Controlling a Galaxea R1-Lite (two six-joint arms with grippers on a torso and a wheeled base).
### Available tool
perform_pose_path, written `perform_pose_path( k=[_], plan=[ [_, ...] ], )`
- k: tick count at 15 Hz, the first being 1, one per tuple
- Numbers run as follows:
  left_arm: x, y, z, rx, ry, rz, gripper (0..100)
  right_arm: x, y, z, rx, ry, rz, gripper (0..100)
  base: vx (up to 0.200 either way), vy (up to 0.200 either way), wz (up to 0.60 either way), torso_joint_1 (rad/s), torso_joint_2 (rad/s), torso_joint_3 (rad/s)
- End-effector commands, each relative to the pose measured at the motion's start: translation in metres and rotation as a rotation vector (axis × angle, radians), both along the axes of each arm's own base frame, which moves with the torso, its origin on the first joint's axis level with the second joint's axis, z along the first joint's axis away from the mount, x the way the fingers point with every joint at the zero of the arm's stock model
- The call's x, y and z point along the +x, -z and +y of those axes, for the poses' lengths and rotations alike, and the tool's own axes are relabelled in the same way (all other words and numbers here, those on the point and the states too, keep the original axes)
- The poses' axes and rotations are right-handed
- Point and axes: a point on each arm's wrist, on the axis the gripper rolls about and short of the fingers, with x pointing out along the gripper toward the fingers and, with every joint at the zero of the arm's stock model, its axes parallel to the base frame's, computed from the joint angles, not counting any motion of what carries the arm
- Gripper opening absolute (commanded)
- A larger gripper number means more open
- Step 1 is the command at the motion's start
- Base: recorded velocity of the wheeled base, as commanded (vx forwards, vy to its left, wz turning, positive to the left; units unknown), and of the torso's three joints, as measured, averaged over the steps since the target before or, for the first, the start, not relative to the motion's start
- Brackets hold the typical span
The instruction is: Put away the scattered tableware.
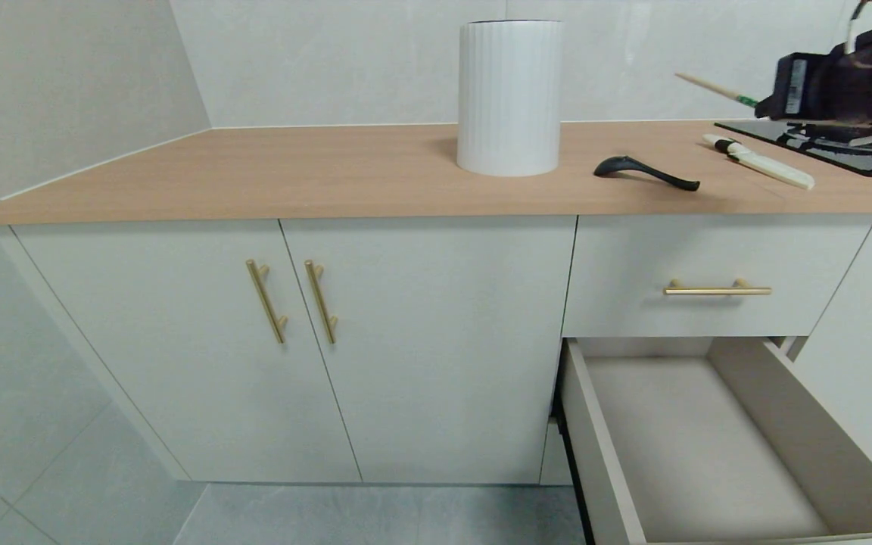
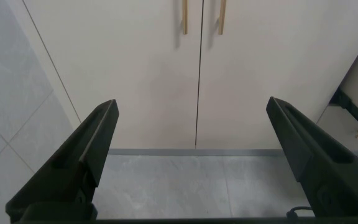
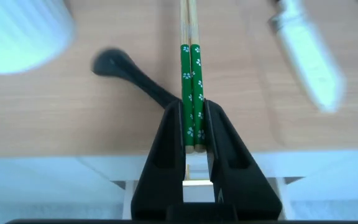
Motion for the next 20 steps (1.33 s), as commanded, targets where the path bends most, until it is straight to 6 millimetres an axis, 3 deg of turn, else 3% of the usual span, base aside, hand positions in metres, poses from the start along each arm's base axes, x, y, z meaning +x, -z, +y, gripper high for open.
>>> perform_pose_path(
  k=[1,4,5,7,10,13,16,18,20],
  plan=[
    [0.000,0.000,0.000,0.000,-0.001,0.001,100,-0.098,-0.026,-0.022,0.014,-0.012,-0.053,0,0.000,0.000,0.00,0.000,0.00,0.000],
    [0.000,0.000,0.000,0.000,-0.001,-0.001,100,-0.179,-0.006,-0.040,0.000,-0.056,0.069,0,0.000,0.000,0.00,0.000,0.00,0.000],
    [0.000,0.000,0.000,0.000,-0.001,-0.001,100,-0.186,0.000,-0.042,0.002,-0.074,0.096,0,0.000,0.000,0.00,0.000,0.00,0.000],
    [0.000,0.000,0.000,0.000,-0.001,-0.001,100,-0.216,0.042,-0.047,0.044,-0.141,0.214,0,0.000,0.000,0.00,0.000,0.00,0.000],
    [0.000,0.000,0.000,0.000,-0.001,0.001,100,-0.235,0.077,-0.051,0.035,-0.150,0.296,0,0.000,0.000,0.00,0.000,0.00,0.000],
    [0.000,0.000,0.000,0.000,-0.001,0.001,100,-0.230,0.105,-0.050,0.013,-0.147,0.443,0,0.000,0.000,0.00,0.000,0.00,0.000],
    [0.000,0.000,0.000,0.000,-0.001,0.001,100,-0.204,0.130,-0.042,0.024,-0.198,0.618,0,0.000,0.000,0.00,0.000,0.00,0.000],
    [0.000,0.000,0.000,0.000,-0.001,0.001,100,-0.164,0.158,-0.031,0.047,-0.246,0.811,0,0.000,0.000,0.00,0.000,0.00,0.000],
    [0.000,0.000,0.000,0.000,-0.001,-0.001,100,-0.127,0.188,-0.021,0.038,-0.240,0.893,0,0.000,0.000,0.00,0.000,0.00,0.000]
  ],
)
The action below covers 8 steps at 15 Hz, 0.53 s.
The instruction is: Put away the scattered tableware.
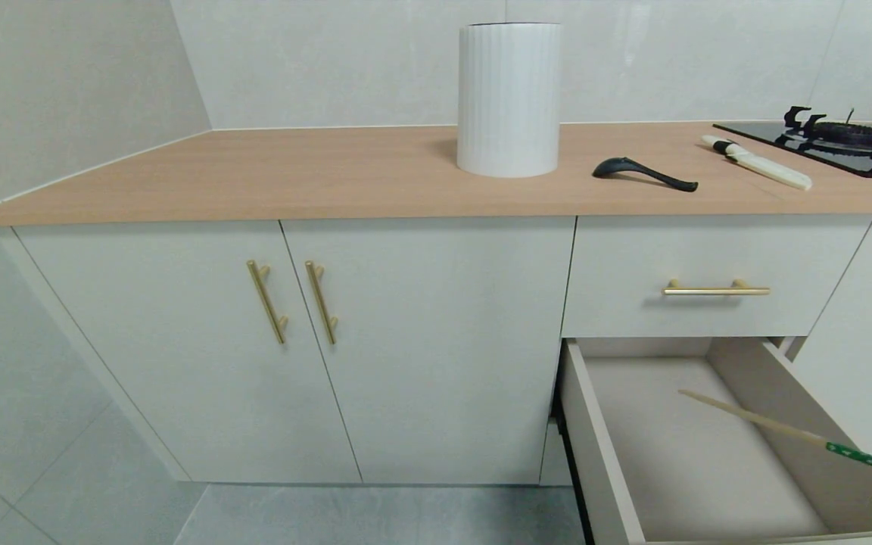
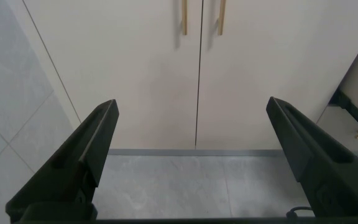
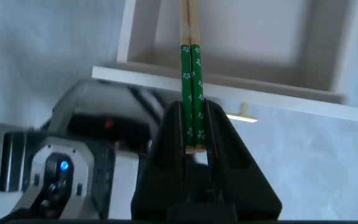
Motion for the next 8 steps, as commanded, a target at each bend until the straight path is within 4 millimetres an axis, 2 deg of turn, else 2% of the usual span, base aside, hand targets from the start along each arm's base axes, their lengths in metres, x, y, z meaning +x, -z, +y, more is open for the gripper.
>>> perform_pose_path(
  k=[1,3,8],
  plan=[
    [0.000,0.000,0.000,0.000,0.000,0.001,100,0.064,0.055,0.017,-0.026,-0.008,0.188,0,0.000,0.000,0.00,0.000,0.00,0.000],
    [0.000,0.000,0.000,0.000,0.000,0.001,100,0.092,0.081,0.025,-0.011,0.024,0.208,0,0.000,0.000,0.00,0.000,0.00,0.000],
    [0.000,0.000,0.000,0.000,0.000,-0.001,100,0.129,0.123,0.061,0.007,0.013,0.246,0,0.000,0.000,0.00,0.000,0.00,0.000]
  ],
)
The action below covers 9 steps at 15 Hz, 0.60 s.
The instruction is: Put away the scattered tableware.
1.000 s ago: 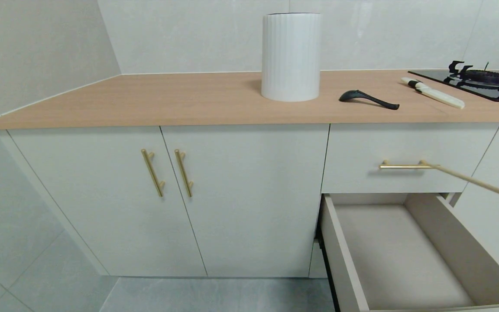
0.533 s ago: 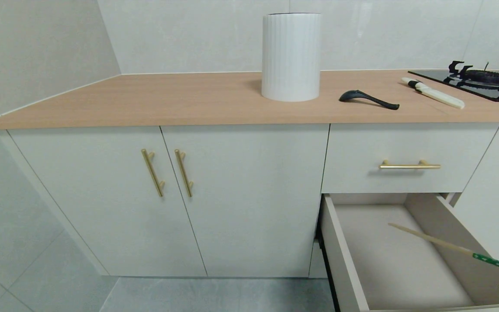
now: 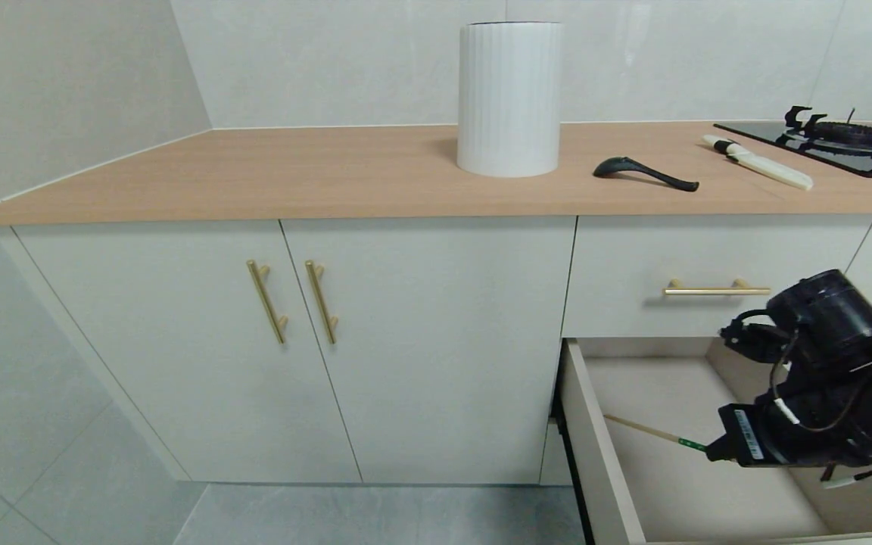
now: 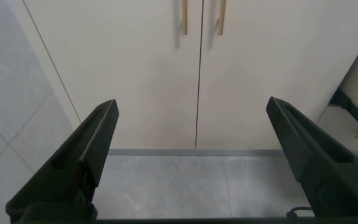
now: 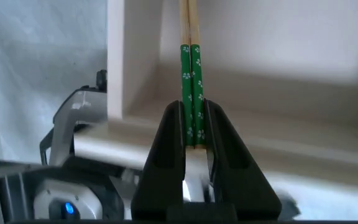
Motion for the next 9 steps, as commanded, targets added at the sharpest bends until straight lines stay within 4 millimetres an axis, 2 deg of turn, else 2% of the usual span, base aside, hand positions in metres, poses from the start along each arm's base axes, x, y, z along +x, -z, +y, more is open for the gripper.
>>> perform_pose_path(
  k=[1,5,6,9],
  plan=[
    [0.000,0.000,0.000,0.000,0.000,0.001,100,0.021,0.036,0.016,-0.029,-0.021,0.085,0,0.000,0.000,0.00,0.000,0.00,0.000],
    [0.000,0.000,0.000,0.000,0.000,0.001,100,0.047,0.057,0.019,-0.081,0.038,-0.012,0,0.000,0.000,0.00,0.000,0.00,0.000],
    [0.000,0.000,0.000,0.000,0.000,0.001,100,0.048,0.057,0.019,-0.084,0.040,-0.016,0,0.000,0.000,0.00,0.000,0.00,0.000],
    [0.000,0.000,0.000,0.000,0.000,0.001,100,0.056,0.077,0.021,-0.123,0.053,0.011,0,0.000,0.000,0.00,0.000,0.00,0.000]
  ],
)
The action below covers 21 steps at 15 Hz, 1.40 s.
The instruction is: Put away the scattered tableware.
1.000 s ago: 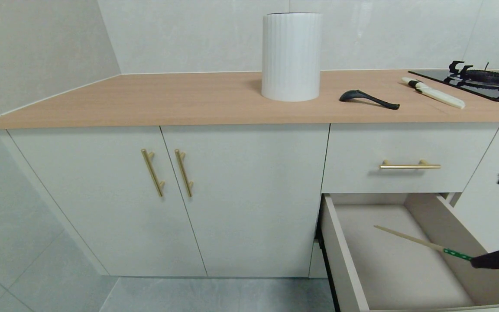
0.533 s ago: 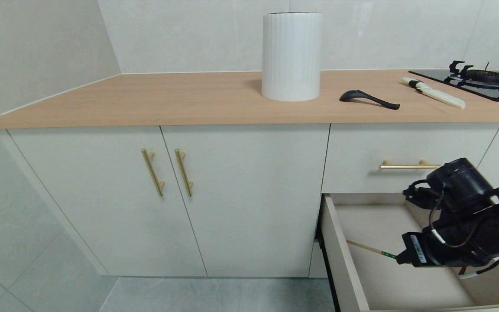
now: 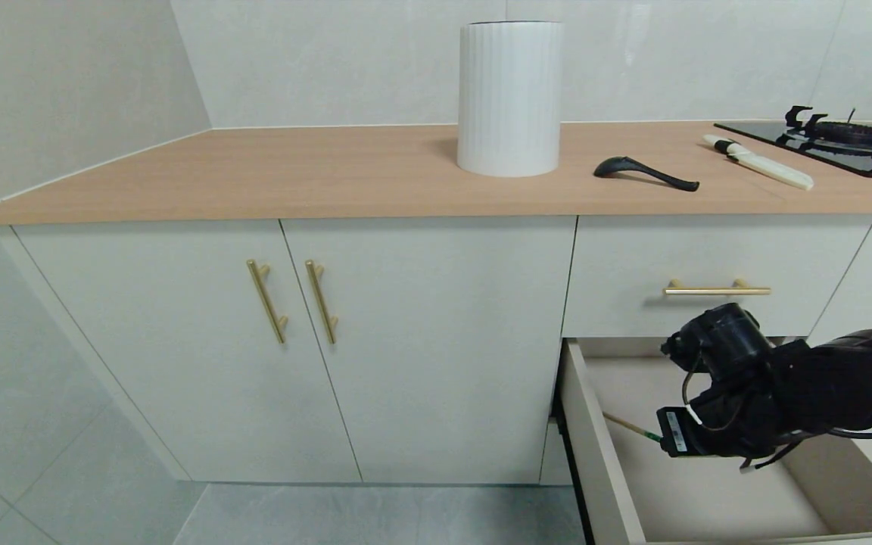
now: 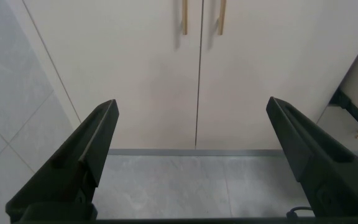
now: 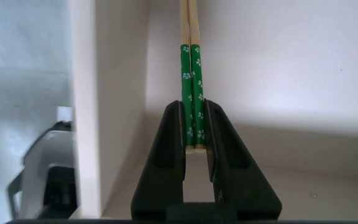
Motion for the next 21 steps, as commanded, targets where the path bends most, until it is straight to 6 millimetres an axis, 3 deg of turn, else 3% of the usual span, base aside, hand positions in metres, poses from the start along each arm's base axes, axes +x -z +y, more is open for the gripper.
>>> perform_pose_path(
  k=[1,11,15,21],
  plan=[
    [0.000,0.000,0.000,0.000,-0.001,-0.001,100,0.005,0.023,0.001,-0.038,0.009,0.051,0,0.000,0.000,0.00,0.000,0.00,0.000],
    [0.000,0.000,0.000,0.000,-0.001,0.001,100,0.023,0.103,0.006,-0.104,0.022,0.145,0,0.000,0.000,0.00,0.000,0.00,0.000],
    [0.000,0.000,0.000,0.000,-0.001,0.001,100,0.025,0.123,0.007,-0.097,0.022,0.114,0,0.000,0.000,0.00,0.000,0.00,0.000],
    [0.000,0.000,0.000,0.000,-0.001,0.001,100,0.030,0.130,0.005,-0.099,0.035,0.108,0,0.000,0.000,0.00,0.000,0.00,0.000]
  ],
)
